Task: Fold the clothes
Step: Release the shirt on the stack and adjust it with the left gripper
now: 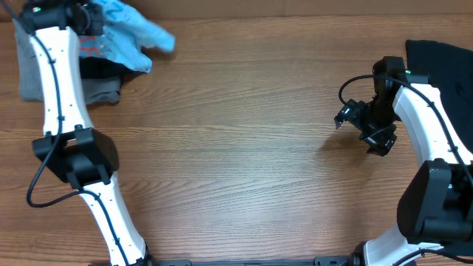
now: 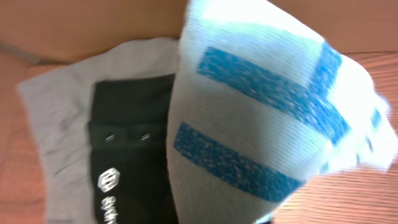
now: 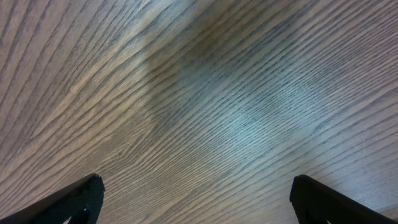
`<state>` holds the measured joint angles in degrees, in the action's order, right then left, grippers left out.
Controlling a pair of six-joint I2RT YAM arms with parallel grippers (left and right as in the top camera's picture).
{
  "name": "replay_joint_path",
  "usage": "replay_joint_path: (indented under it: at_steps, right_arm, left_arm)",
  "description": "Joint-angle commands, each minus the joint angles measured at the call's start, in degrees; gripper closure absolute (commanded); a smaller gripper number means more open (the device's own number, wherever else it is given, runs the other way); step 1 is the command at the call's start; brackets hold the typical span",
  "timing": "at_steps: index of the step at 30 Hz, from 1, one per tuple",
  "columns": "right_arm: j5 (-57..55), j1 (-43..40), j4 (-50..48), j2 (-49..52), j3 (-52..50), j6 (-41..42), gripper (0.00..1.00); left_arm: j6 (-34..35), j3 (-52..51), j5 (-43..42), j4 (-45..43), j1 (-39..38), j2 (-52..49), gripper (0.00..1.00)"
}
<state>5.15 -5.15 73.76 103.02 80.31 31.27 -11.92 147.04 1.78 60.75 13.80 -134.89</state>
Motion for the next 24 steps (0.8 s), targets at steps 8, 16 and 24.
replay_joint_path:
  at_steps: [8,16,24]
  right_arm:
    - [0.96,-0.07,0.2,-2.1,1.18,-0.2,0.0]
    - [1.14,-0.07,2.71,-2.1,1.18,-0.2,0.0]
    - [1.14,-0.07,2.84,-2.1,1.18,-0.2,0.0]
  left_arm:
    - [6.1,-1.16,-0.11,-5.11,5.31,1.01,0.95]
    - [13.6,-6.43,4.63,-13.31,8.87,-3.91,0.72]
    - [15.41,-6.27,7.85,-9.7,11.72,-5.68,0.64]
